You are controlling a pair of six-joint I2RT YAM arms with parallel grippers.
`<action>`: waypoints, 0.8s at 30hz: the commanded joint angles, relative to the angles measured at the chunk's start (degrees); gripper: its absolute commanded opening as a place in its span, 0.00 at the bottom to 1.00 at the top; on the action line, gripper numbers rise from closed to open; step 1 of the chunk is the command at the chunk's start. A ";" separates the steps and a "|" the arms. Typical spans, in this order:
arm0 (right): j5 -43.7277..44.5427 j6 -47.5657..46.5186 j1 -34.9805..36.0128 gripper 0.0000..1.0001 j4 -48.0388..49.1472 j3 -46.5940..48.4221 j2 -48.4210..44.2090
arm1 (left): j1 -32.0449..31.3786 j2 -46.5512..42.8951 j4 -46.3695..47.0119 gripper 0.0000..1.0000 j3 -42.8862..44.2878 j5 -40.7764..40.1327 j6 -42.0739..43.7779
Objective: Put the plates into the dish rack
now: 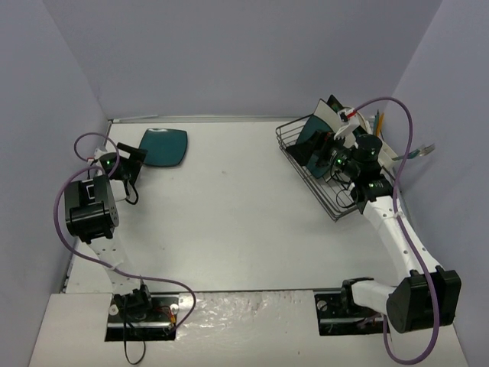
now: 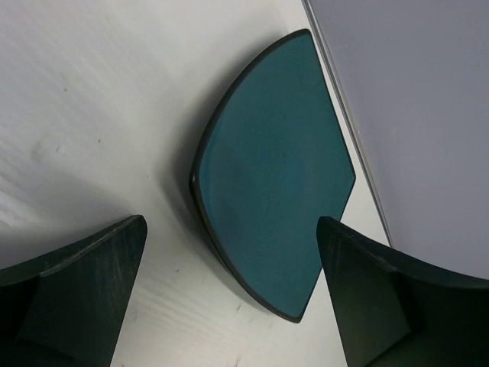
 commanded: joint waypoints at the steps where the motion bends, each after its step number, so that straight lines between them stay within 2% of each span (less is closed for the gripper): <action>1: -2.15 1.05 0.42 1.00 6.70 1.01 -0.06 | 0.06 2.92 -1.60 0.89 4.63 1.20 0.45; 16: -4.49 3.06 1.06 1.00 6.39 3.65 2.22 | -1.68 11.83 -12.68 0.78 13.88 3.39 2.99; 19: -4.63 3.44 1.58 1.00 6.89 3.16 2.08 | -2.76 13.27 -13.86 0.72 15.67 4.62 3.04; 24: -3.25 3.11 3.28 1.00 6.78 1.91 2.14 | -3.80 13.72 -11.71 0.52 14.94 5.67 2.10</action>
